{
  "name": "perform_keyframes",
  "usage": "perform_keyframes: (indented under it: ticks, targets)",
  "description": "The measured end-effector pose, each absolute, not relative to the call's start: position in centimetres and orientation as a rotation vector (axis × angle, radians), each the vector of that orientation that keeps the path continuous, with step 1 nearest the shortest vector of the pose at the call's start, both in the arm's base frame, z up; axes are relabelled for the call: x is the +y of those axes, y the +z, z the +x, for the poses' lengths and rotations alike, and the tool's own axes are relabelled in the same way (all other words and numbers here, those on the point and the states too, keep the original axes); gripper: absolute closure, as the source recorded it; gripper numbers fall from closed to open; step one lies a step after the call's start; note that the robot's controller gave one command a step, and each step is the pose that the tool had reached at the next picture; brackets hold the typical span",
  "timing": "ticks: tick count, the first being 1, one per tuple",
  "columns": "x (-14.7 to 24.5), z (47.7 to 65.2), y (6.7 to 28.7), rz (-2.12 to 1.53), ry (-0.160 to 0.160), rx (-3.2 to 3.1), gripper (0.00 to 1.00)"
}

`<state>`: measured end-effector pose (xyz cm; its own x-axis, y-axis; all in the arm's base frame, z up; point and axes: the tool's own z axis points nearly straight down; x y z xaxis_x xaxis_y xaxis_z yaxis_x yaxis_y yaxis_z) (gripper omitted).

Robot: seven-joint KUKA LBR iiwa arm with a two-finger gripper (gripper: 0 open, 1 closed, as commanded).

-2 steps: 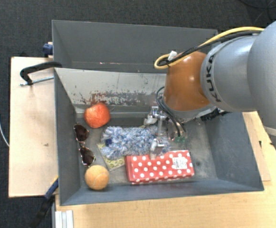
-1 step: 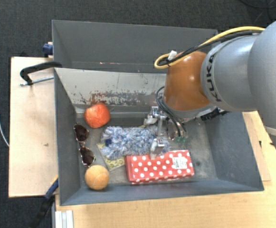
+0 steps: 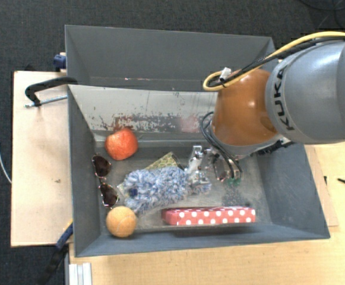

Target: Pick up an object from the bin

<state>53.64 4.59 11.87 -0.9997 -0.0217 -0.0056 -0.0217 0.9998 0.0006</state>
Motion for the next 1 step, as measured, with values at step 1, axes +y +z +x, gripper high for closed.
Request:
perform_keyframes:
  ticks: [1]
  targets:
    - [5.69, 54.16, 15.91, -0.249, 0.000, 3.133, 1.00]
